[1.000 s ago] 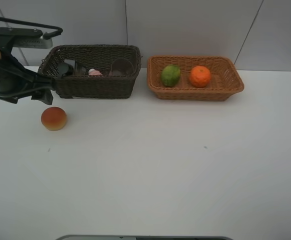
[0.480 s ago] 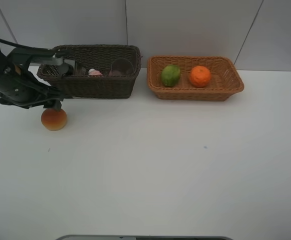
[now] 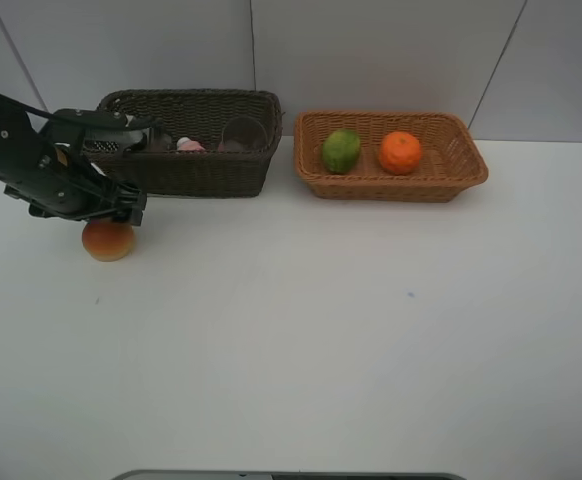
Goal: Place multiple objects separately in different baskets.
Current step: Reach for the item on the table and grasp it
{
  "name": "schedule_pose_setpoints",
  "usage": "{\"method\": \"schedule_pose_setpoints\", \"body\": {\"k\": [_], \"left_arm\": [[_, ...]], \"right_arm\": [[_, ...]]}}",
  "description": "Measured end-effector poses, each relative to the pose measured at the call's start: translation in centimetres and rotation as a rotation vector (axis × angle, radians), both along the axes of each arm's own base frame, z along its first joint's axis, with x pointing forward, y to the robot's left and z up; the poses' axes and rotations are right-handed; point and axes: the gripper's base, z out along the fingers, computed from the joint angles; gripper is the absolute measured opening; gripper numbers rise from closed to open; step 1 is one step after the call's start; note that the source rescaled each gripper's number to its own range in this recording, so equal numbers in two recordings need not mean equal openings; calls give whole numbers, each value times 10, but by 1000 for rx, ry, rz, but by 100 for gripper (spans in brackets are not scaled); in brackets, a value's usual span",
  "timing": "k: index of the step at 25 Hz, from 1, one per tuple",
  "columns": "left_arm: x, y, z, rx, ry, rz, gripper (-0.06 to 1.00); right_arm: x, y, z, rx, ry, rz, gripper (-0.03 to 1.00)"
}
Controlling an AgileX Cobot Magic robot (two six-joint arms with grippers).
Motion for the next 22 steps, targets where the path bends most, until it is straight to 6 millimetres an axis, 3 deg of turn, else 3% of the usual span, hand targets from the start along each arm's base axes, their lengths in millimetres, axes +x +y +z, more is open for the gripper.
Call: {"method": "schedule_pose_setpoints", "body": {"k": [6,12,14,17,22], "left_arm": [[-1,0,-22,21,61,-17,100],[-1,0,-26,27,70,-25,99],[-1,0,-26,27,70,-25,93],[0,0,-26,27,69,-26,75],[0,0,-26,27,69,-26,74]], "right_arm": [[0,0,0,0,0,0,55],[0,0,0,0,0,0,55],[0,0,0,0,0,0,55],[0,0,0,0,0,0,55],[0,0,0,0,0,0,55]]}}
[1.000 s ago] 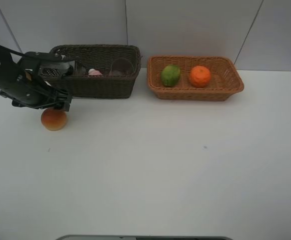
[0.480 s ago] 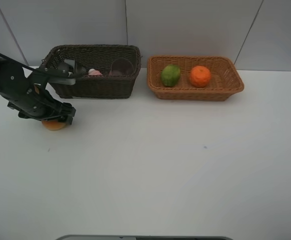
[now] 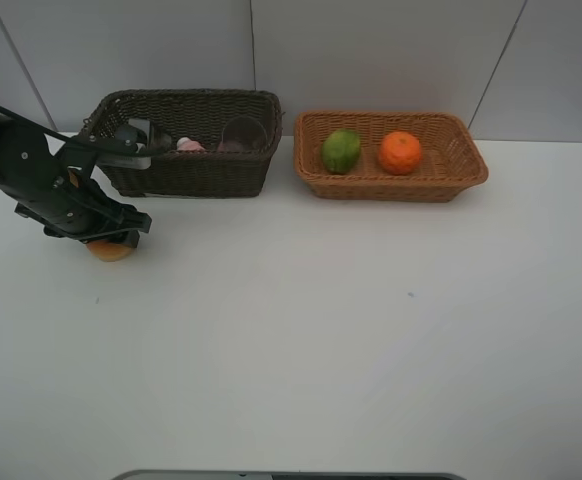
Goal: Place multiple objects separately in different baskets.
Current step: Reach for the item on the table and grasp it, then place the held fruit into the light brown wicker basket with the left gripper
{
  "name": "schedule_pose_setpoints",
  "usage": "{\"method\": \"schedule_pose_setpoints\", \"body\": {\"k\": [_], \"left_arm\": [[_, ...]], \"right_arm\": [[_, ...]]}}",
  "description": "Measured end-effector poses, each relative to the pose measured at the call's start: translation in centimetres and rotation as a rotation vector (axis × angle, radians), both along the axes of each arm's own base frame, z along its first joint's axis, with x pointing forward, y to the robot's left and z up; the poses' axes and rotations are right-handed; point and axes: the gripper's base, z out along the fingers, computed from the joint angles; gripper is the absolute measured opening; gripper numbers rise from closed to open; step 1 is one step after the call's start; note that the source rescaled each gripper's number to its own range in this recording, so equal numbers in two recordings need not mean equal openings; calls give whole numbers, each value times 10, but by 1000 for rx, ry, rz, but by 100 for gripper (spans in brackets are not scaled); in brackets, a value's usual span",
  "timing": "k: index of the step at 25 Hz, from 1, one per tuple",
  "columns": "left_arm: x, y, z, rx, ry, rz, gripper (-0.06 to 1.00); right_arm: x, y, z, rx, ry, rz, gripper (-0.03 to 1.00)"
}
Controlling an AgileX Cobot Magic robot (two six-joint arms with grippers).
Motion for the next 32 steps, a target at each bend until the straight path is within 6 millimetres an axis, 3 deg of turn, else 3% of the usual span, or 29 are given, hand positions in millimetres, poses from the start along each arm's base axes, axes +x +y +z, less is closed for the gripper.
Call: {"method": "schedule_pose_setpoints", "body": {"k": [16,19,26,32], "left_arm": [[0,0,0,0,0,0,74],[-2,-2,8,6,5,-5,74],[-17,-39,46,20,9,-107,74],[-14,-94,77,30,3,-239,74]], "right_arm": [[0,0,0,0,0,0,55],[0,0,0,0,0,0,55],[0,0,0,0,0,0,55],[0,0,0,0,0,0,55]]}}
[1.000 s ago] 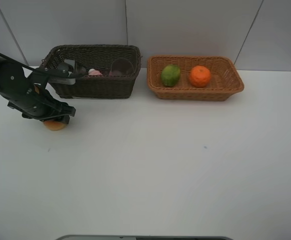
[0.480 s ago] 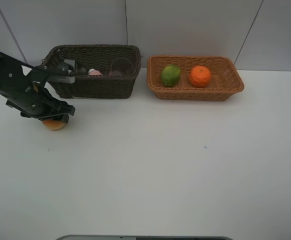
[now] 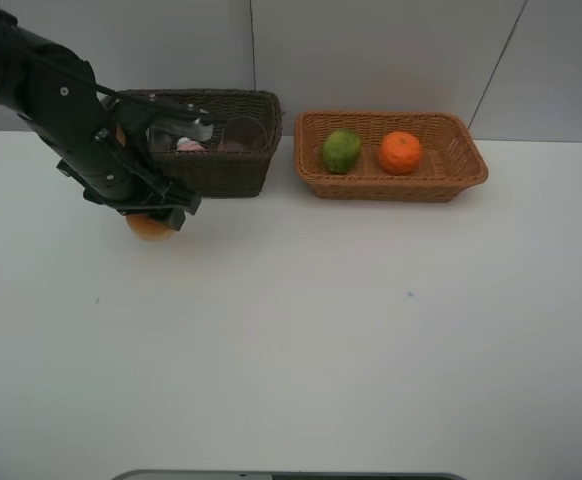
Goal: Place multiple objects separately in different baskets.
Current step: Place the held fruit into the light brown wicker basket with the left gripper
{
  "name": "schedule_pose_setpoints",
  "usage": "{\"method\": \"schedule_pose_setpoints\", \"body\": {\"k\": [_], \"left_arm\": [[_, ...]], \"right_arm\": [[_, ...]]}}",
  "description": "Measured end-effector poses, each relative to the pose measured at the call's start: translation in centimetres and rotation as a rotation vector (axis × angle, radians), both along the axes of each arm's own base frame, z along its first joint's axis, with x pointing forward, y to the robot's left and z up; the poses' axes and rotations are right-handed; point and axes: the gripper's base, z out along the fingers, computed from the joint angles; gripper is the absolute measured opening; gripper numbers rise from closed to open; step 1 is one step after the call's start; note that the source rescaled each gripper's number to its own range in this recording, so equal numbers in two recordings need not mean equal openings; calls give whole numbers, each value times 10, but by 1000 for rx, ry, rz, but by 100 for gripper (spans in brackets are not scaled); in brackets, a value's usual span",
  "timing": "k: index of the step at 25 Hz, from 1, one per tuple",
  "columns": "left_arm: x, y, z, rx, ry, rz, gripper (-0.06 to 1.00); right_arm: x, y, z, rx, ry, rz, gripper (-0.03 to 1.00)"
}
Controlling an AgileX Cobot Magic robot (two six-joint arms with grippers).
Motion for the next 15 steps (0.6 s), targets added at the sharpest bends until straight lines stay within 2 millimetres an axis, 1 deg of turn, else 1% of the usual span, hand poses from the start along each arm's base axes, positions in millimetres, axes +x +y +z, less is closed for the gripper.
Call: {"method": "schedule_pose_setpoints", "body": {"k": [2,6,13,15], "left_arm": [[5,-21,15,-18,-34,-42,74],[16,-61,36,-31,-67,-115,74],[37,-128,54,-56,-127,-222,74],[42,-146,57,-78,-146,-242,74]], "right_arm": [[0,0,0,0,0,0,55],[0,0,0,0,0,0,55],[0,0,0,0,0,0,55],[0,0,0,0,0,0,55]]}}
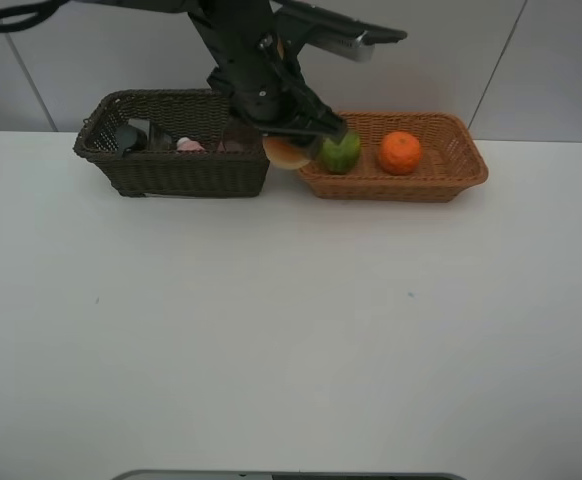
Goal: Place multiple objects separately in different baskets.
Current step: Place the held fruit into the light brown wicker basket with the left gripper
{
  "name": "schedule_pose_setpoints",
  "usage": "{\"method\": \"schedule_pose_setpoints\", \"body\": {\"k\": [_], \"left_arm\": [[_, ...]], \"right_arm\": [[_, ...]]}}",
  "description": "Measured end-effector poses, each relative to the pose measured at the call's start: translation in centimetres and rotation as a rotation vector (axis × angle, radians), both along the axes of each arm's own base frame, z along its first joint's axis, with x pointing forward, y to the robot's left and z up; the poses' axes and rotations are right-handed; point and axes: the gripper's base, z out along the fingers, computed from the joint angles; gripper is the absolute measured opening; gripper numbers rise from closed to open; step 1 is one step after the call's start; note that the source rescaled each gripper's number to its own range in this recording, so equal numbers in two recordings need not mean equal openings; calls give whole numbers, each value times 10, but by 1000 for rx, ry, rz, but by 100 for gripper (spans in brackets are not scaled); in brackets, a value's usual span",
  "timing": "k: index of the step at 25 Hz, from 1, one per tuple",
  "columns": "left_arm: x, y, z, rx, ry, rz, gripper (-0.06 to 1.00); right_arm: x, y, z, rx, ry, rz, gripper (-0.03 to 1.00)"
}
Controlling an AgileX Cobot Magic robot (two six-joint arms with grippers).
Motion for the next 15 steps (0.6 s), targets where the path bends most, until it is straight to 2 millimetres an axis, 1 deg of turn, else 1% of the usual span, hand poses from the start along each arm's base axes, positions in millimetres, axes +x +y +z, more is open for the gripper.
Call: {"method": "schedule_pose_setpoints", "body": {"k": [1,5,8,13,15], "left_arm": [[3,-8,4,-19,-15,-7,74],[15,-37,3,-64,-52,-34,74],[23,-49,-6,-89,-78,-44,74],[33,-61,-33,-140,-129,-60,74],[37,-66,-40,-176,-168,-69,74]], "right_arm": [[0,0,0,0,0,0,55],[0,0,0,0,0,0,55],[0,0,0,0,0,0,55],[0,0,0,0,0,0,55],[0,0,0,0,0,0,55]]}}
